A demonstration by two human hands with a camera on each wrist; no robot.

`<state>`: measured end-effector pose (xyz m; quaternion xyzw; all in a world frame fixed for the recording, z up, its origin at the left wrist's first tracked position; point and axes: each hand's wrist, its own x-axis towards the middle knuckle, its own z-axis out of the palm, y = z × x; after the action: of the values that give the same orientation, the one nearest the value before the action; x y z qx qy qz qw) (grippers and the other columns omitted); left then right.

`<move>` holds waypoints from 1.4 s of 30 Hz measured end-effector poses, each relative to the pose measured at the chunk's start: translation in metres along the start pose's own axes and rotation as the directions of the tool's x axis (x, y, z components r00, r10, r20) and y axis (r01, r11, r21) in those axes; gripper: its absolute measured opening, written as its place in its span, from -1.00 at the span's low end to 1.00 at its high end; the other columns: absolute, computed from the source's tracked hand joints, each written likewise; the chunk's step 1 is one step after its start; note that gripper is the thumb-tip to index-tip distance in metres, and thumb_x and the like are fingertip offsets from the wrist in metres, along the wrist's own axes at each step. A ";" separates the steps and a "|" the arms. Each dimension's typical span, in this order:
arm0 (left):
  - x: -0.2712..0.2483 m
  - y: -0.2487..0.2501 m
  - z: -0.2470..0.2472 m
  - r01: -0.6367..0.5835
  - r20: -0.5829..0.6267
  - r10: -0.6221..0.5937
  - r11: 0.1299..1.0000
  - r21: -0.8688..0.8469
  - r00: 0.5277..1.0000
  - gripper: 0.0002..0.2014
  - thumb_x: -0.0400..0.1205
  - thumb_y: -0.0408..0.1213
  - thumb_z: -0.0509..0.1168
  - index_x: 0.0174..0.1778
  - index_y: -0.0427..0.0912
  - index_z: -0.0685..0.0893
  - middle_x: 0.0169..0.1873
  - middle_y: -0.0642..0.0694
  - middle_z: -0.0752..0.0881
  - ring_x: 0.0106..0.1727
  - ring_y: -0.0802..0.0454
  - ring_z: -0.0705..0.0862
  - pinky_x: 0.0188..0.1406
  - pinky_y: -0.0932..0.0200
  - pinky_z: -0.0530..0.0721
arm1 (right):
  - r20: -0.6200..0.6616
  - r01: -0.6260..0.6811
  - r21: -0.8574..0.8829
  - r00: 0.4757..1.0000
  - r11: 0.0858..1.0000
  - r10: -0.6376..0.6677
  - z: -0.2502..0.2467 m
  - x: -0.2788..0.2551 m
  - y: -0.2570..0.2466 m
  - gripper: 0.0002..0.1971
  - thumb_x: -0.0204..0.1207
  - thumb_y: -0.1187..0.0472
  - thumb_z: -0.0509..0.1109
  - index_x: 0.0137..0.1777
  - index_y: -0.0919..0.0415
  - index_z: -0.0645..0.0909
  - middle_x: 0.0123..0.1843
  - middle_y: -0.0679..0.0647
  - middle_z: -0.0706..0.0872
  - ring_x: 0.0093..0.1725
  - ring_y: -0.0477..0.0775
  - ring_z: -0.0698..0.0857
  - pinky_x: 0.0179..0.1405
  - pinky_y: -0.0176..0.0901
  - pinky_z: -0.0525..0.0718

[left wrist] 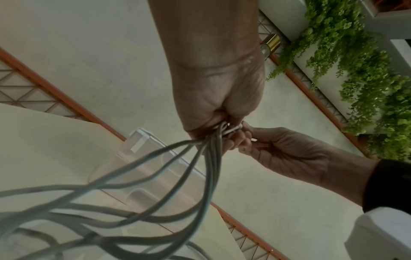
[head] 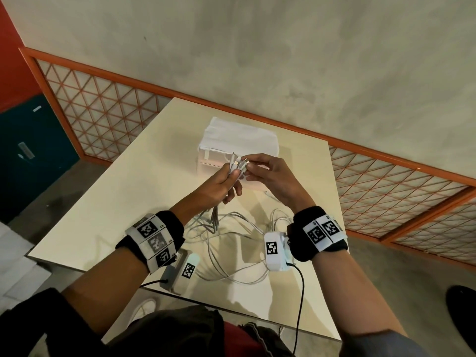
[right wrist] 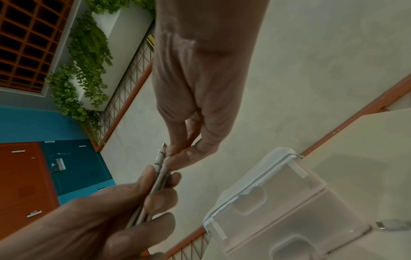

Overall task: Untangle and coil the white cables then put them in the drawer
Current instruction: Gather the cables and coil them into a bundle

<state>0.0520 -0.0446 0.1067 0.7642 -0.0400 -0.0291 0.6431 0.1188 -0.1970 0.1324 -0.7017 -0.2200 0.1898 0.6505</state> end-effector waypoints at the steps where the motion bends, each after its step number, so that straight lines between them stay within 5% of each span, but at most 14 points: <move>1: 0.000 0.000 0.000 -0.001 -0.004 0.001 1.000 0.002 1.000 -0.80 0.79 -0.20 -0.09 0.10 -0.22 0.36 -0.33 -0.09 0.56 -0.62 0.25 0.41 -0.56 0.38 0.40 | -0.012 0.004 -0.007 1.000 1.000 -0.004 0.001 0.001 0.000 -0.81 0.59 0.40 0.33 0.12 0.23 0.69 -0.06 0.18 0.72 -0.15 -0.01 0.78 -0.08 -0.31 0.70; 6: 0.003 0.000 0.000 0.069 0.026 -0.068 0.998 -0.014 0.997 -0.83 0.78 -0.14 -0.06 0.06 -0.16 0.34 -0.38 -0.02 0.43 -0.58 0.26 0.29 -0.47 0.28 0.27 | -0.075 -0.007 -0.049 0.997 0.999 0.003 0.001 0.001 0.000 -0.77 0.59 0.43 0.32 0.20 0.34 0.68 -0.14 0.05 0.77 -0.24 -0.16 0.73 -0.15 -0.38 0.69; 11: 0.007 -0.005 0.002 0.061 0.008 -0.061 0.998 0.006 0.998 -0.81 0.77 -0.14 -0.03 0.15 -0.18 0.31 -0.39 0.02 0.42 -0.57 0.26 0.27 -0.48 0.28 0.24 | -0.082 -0.045 -0.031 0.996 0.999 0.042 0.002 -0.001 -0.006 -0.78 0.66 0.16 0.28 0.11 0.22 0.72 -0.12 0.09 0.78 -0.14 -0.07 0.75 -0.09 -0.33 0.70; 17: 0.010 -0.006 0.006 0.046 -0.007 -0.046 0.998 -0.031 0.999 -0.79 0.78 -0.14 -0.05 0.07 -0.18 0.40 -0.40 -0.06 0.56 -0.58 0.20 0.40 -0.53 0.26 0.39 | -0.097 -0.064 -0.040 0.993 0.997 0.060 -0.001 0.002 -0.004 -0.87 0.55 0.35 0.41 0.04 0.40 0.68 -0.18 0.20 0.75 -0.25 -0.03 0.76 -0.17 -0.34 0.72; 22: 0.011 -0.005 0.007 0.052 -0.068 -0.052 0.999 0.005 0.996 -0.71 0.77 -0.09 -0.07 0.08 -0.21 0.45 -0.36 -0.06 0.69 -0.57 0.17 0.58 -0.54 0.29 0.50 | -0.084 -0.083 -0.053 0.993 0.995 0.078 -0.005 0.006 -0.009 -0.95 0.53 0.40 0.41 -0.06 0.34 0.69 -0.20 0.16 0.75 -0.28 -0.12 0.78 -0.18 -0.36 0.73; 28: 0.013 0.000 -0.001 0.080 0.040 -0.079 0.996 -0.028 0.996 -0.74 0.77 -0.08 -0.05 -0.01 -0.02 0.53 -0.38 -0.11 0.73 -0.58 0.10 0.52 -0.60 0.28 0.43 | -0.050 -0.083 -0.108 0.996 0.991 0.078 -0.008 0.010 -0.008 -0.82 0.54 0.40 0.41 0.12 0.39 0.68 -0.12 0.27 0.73 -0.22 -0.07 0.78 -0.16 -0.37 0.72; 31: 0.015 0.001 -0.002 0.106 0.047 -0.105 0.994 -0.021 0.993 -0.74 0.77 -0.08 -0.05 0.02 -0.04 0.54 -0.34 -0.11 0.74 -0.55 0.08 0.56 -0.56 0.26 0.46 | -0.052 -0.076 -0.123 0.996 0.990 0.070 -0.008 0.011 -0.008 -0.88 0.54 0.40 0.40 0.05 0.38 0.69 -0.08 0.29 0.71 -0.20 -0.03 0.75 -0.16 -0.36 0.72; 36: 0.015 -0.007 0.007 -0.018 -0.175 0.015 1.000 -0.017 0.984 -0.74 0.76 -0.13 0.04 0.07 -0.15 0.60 -0.17 -0.12 0.74 -0.45 0.18 0.74 -0.51 0.33 0.64 | -0.110 -0.083 -0.113 0.991 0.990 0.071 -0.007 0.013 -0.008 -0.93 0.55 0.39 0.40 -0.03 0.36 0.69 -0.17 0.20 0.72 -0.25 -0.06 0.73 -0.18 -0.35 0.73; 42: 0.015 -0.010 0.016 -0.152 -0.439 0.125 0.988 -0.026 0.890 -0.85 0.68 -0.23 0.24 -0.05 -0.24 0.63 -0.21 -0.13 0.76 -0.26 0.04 0.82 -0.38 0.06 0.78 | -0.132 -0.093 -0.085 0.988 0.992 0.081 -0.006 0.018 -0.005 -0.85 0.55 0.41 0.40 0.05 0.48 0.68 -0.21 0.13 0.73 -0.32 -0.16 0.74 -0.18 -0.36 0.74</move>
<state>0.0654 -0.0596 0.0939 0.7270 0.0513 0.1873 0.6586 0.1369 -0.1919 0.1386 -0.7502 -0.1554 0.1625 0.6218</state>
